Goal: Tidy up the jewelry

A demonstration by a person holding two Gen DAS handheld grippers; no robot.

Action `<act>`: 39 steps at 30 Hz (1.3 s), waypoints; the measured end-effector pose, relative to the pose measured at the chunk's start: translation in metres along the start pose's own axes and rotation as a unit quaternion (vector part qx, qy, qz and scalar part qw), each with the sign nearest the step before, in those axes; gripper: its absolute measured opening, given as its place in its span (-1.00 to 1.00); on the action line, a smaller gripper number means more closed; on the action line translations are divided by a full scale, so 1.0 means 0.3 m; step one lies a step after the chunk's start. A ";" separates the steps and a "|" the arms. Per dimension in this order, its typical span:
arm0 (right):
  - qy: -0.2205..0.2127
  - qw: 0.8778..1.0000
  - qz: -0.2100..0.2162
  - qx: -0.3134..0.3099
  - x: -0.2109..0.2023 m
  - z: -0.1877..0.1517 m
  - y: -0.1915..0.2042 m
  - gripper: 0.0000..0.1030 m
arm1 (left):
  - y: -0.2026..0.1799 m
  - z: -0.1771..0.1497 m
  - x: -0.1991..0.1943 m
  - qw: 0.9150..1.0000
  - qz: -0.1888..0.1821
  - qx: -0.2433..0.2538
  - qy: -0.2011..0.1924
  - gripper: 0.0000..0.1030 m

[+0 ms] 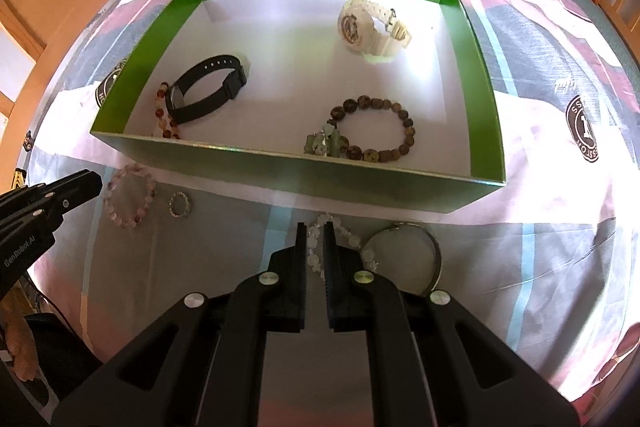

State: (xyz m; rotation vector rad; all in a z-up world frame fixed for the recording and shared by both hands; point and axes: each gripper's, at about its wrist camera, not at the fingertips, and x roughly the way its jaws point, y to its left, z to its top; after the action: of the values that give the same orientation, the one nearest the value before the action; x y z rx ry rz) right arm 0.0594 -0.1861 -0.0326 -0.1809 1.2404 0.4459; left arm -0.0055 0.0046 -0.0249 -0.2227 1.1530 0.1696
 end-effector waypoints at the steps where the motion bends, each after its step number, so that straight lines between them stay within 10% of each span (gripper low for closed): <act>1: -0.002 1.000 0.002 0.000 -0.005 0.007 -0.003 -0.86 | -0.003 -0.001 -0.004 1.000 0.000 0.001 -0.003 -0.85; 7: 0.006 1.000 -0.007 -0.016 0.005 0.005 0.009 -0.85 | -0.013 -0.002 0.001 1.000 0.005 0.010 0.001 -0.85; 14: 0.042 0.999 0.002 -0.016 0.075 -0.010 0.023 -0.41 | 0.090 -0.010 0.110 0.996 0.000 -0.059 0.072 -0.84; 18: 0.044 0.999 -0.017 -0.015 0.103 -0.009 0.015 -0.31 | 0.116 -0.010 0.120 0.995 0.016 -0.075 0.071 -0.41; 23: 0.053 0.998 -0.023 -0.019 0.138 -0.014 0.010 -0.31 | 0.126 -0.006 0.184 0.993 0.029 -0.077 0.084 -0.40; 31: 0.046 0.998 -0.039 -0.037 0.150 -0.018 0.037 -0.32 | 0.084 0.002 0.234 0.992 0.049 -0.063 0.095 -0.41; 39: 0.045 0.998 -0.021 -0.047 0.138 -0.033 0.075 -0.86 | 0.084 0.008 0.223 0.992 0.042 -0.068 0.092 -0.80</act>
State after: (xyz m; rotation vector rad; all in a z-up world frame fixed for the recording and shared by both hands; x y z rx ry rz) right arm 0.0516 -0.1599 -0.0724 -0.3088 1.3015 0.4630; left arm 0.0169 0.0308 -0.0876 -0.3165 1.3374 0.3075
